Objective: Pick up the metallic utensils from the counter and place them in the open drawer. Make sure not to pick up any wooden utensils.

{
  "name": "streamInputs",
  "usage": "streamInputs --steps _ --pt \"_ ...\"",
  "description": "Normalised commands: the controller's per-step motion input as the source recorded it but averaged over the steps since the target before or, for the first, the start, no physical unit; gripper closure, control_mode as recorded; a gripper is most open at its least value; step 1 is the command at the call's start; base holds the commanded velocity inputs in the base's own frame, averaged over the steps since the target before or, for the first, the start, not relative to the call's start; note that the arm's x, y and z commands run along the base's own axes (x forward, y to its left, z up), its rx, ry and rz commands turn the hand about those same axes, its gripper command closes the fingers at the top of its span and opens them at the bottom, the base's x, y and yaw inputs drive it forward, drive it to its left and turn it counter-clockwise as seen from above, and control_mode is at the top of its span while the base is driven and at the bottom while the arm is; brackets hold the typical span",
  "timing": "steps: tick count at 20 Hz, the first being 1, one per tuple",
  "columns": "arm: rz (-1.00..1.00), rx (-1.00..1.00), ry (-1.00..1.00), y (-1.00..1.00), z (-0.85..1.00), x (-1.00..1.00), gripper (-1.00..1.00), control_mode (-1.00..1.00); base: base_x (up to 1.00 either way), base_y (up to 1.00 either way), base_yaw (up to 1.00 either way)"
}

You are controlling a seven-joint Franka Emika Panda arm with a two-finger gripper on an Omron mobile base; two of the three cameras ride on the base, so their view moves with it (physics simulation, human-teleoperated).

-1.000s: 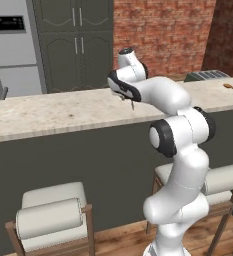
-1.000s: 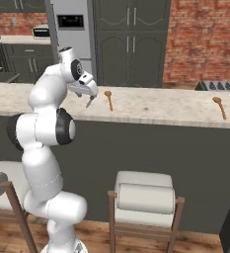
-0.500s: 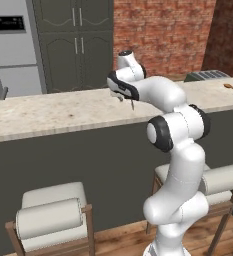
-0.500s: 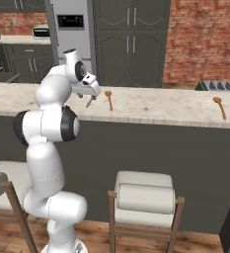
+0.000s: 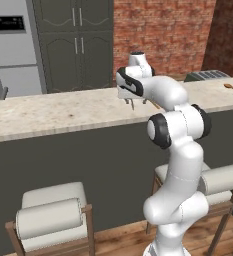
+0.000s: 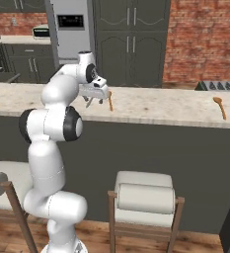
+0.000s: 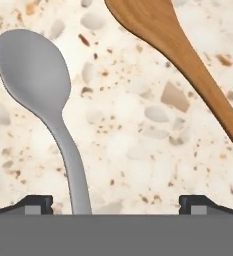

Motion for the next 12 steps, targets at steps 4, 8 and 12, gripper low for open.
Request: streamInputs --steps 4,8,12 --pt "0.00 0.00 0.14 0.00 -0.44 0.00 -1.00 -1.00 0.00 0.00 0.00" --pt "0.00 0.00 0.06 0.17 -0.19 0.00 -1.00 -1.00 0.00 0.00 0.00" --pt "0.01 0.00 0.03 0.22 -0.02 0.01 -1.00 -1.00 0.00 0.00 0.00"
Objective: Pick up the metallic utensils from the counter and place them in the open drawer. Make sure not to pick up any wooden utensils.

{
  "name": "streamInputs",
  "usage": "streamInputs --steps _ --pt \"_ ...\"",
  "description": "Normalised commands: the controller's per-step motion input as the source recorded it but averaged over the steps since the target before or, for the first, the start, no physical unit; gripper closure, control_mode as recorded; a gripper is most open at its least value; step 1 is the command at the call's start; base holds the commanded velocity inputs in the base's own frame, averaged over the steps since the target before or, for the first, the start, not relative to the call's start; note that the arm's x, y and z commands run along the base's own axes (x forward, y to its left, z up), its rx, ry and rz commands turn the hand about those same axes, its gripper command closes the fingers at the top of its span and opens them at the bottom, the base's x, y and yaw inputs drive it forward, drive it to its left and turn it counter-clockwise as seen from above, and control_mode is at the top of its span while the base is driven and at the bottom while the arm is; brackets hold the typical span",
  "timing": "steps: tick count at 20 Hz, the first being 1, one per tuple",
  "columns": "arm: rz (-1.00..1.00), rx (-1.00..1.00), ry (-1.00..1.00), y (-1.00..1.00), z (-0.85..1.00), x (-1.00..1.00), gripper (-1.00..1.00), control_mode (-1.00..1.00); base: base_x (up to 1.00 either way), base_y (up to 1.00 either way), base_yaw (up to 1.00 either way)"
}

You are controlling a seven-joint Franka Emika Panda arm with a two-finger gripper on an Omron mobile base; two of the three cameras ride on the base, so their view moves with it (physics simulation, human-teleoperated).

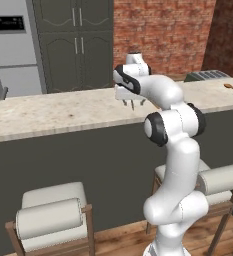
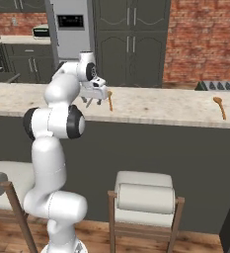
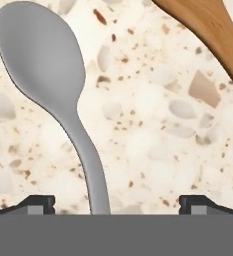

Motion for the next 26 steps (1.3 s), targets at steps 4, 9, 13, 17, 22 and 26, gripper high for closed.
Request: streamInputs --steps 4,9,13,17,22,26 --pt "0.00 0.00 0.01 0.10 0.00 0.16 -1.00 -1.00 0.00 0.00 0.00" --pt "0.00 -0.01 0.03 0.04 -0.25 0.05 -1.00 -1.00 0.00 0.00 0.00" --pt "0.00 -0.05 0.01 0.00 -0.62 0.00 -1.00 -1.00 0.00 0.00 0.00" --pt "0.00 -0.01 0.02 0.00 -0.29 0.00 -1.00 -1.00 0.00 0.00 0.00" --pt "0.00 0.00 0.04 0.00 -0.14 0.00 -1.00 -1.00 0.00 0.00 0.00" --pt "0.00 0.02 0.09 0.00 -0.25 0.00 1.00 -1.00 0.00 0.00 0.00"
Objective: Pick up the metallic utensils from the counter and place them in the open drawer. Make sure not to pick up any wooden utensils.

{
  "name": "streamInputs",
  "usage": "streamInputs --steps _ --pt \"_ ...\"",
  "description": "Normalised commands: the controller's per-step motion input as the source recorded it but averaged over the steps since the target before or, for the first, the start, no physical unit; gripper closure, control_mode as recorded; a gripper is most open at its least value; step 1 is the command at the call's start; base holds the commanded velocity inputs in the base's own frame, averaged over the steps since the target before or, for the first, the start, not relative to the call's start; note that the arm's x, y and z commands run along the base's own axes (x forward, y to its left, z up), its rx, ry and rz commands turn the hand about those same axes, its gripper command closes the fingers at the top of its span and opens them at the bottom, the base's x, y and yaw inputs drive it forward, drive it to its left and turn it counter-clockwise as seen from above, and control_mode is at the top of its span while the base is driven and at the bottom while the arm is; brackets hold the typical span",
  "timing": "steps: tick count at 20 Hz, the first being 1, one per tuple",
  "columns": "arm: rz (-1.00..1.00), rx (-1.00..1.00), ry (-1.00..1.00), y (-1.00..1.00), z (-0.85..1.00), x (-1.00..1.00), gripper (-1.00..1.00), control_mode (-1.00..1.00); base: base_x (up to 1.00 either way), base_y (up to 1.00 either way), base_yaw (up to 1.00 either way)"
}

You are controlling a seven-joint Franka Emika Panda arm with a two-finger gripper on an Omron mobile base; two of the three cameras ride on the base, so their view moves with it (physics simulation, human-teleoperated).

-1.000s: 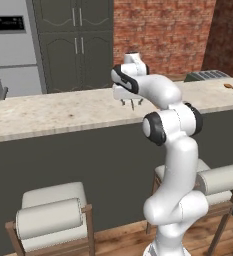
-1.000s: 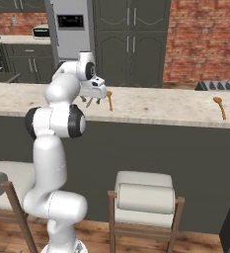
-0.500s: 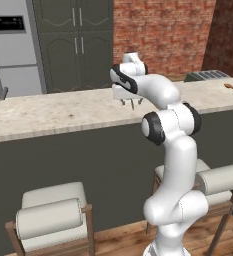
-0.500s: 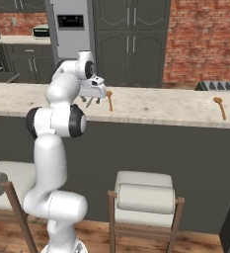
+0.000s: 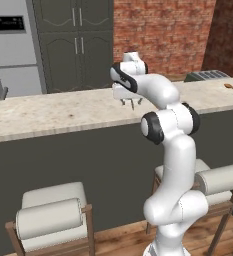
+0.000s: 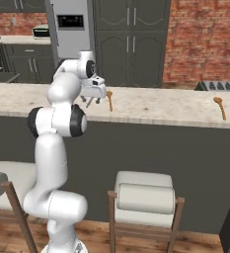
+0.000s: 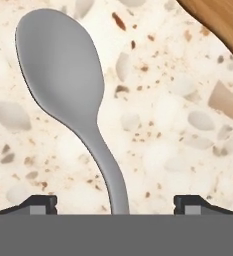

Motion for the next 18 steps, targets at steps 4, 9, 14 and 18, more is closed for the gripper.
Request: streamInputs --steps 4,9,14,18 --pt "0.00 0.03 0.05 0.00 -0.28 0.00 1.00 -1.00 0.00 0.00 0.00" --pt "0.00 0.01 0.06 0.00 -0.12 0.00 1.00 -1.00 0.00 0.00 0.00" --pt "0.00 0.00 0.01 0.00 0.00 0.00 1.00 -1.00 0.00 0.00 0.00" --pt "0.00 0.00 0.00 0.00 0.00 0.00 1.00 -1.00 0.00 0.00 0.00"
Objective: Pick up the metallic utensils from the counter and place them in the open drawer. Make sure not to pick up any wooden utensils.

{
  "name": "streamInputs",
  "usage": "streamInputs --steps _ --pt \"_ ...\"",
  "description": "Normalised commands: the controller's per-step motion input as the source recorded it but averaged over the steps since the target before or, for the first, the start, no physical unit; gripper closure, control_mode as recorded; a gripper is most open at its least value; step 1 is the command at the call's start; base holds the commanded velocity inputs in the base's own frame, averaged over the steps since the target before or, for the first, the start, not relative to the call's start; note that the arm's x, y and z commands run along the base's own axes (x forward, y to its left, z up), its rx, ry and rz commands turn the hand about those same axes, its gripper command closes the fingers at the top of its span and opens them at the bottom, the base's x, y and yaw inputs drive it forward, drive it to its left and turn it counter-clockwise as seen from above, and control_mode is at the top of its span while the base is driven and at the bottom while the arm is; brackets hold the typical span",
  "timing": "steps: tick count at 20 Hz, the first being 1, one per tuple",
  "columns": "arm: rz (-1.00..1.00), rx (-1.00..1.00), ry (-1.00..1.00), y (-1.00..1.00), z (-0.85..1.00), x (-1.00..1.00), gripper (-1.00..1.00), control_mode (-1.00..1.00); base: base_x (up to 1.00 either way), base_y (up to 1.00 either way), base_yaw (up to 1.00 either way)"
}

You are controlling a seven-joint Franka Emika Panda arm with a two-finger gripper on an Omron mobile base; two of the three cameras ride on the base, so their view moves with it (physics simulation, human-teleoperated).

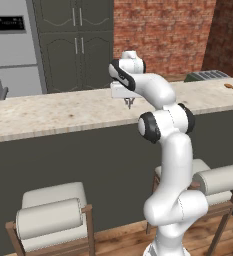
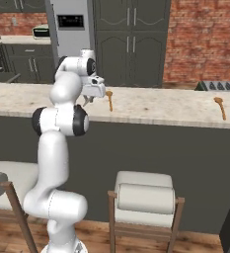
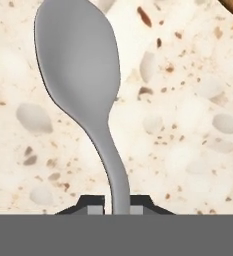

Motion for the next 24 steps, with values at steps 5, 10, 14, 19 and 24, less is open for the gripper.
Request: streamInputs --steps 5,10,14,19,24 --pt "0.00 0.00 -0.06 0.00 0.30 -0.26 1.00 -1.00 0.00 0.00 0.00" --pt "0.00 0.00 -0.15 0.00 0.52 -0.95 1.00 -1.00 0.00 0.00 0.00" --pt "0.00 0.00 -0.24 0.00 0.56 -1.00 1.00 -1.00 0.00 0.00 0.00" --pt "0.01 0.00 -0.28 -0.04 0.49 -1.00 1.00 -1.00 0.00 0.00 0.00" --pt "0.02 0.00 -0.14 -0.05 0.33 -1.00 1.00 -1.00 0.00 0.00 0.00"
